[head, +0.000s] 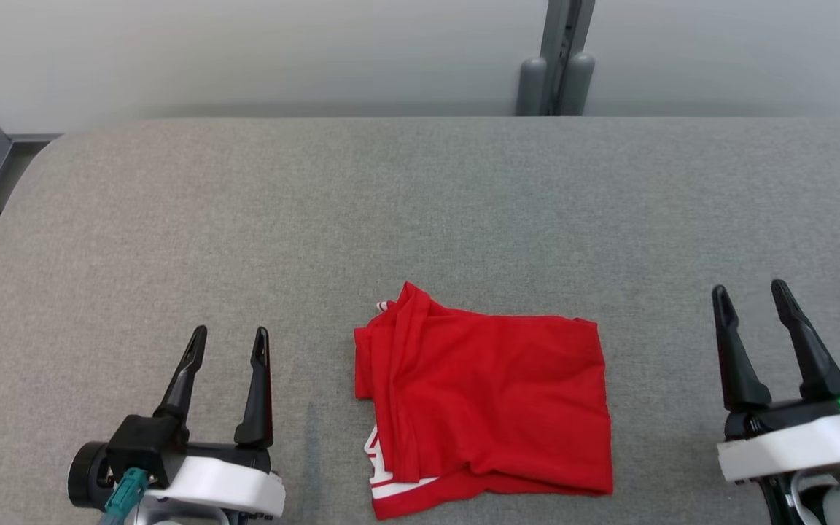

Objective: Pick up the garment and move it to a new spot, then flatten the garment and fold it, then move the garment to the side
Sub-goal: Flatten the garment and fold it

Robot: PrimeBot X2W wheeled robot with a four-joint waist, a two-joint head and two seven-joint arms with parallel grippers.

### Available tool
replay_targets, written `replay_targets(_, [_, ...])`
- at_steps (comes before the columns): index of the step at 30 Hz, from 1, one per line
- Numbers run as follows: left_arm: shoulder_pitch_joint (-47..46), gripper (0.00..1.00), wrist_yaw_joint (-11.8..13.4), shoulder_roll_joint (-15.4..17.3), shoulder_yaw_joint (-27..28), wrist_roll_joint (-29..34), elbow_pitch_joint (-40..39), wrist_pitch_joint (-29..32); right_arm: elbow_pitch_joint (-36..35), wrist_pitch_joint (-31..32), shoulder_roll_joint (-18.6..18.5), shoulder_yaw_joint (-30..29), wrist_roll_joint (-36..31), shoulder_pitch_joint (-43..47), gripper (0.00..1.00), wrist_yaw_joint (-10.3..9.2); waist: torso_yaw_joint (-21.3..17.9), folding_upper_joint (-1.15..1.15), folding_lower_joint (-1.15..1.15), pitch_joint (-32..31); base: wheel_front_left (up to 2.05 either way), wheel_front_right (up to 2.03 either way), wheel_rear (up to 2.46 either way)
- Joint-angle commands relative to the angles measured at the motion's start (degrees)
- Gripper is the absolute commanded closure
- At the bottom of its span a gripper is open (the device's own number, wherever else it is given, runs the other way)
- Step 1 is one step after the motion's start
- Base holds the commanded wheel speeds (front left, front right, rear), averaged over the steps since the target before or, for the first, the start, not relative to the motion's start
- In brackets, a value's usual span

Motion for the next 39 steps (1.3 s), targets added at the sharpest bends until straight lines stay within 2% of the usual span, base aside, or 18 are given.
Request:
replay_targets(1, [0.7, 0.00, 0.4, 0.5, 0.2, 0.2, -0.3, 0.0, -1.1, 0.9, 0.1, -0.8, -0.7, 1.6, 0.00, 0.09, -0.7, 0.00, 0.00, -1.0, 0.00, 0.00, 0.00])
replay_targets(18, [6.7, 0.00, 0.4, 3.1, 0.0, -1.0, -3.2, 3.4, -7.9, 6.9, 2.0, -5.6, -3.2, 13.1, 0.00, 0.09, -2.0, 0.00, 0.00, -7.6, 0.00, 0.00, 0.00])
replay_targets(39, [7.7, 0.00, 1.7, 4.0, 0.0, -2.3, -3.7, 4.8, -11.3, 9.9, 3.1, -6.5, -4.2, 15.5, 0.00, 0.09, -2.3, 0.00, 0.00, -8.5, 0.00, 0.00, 0.00])
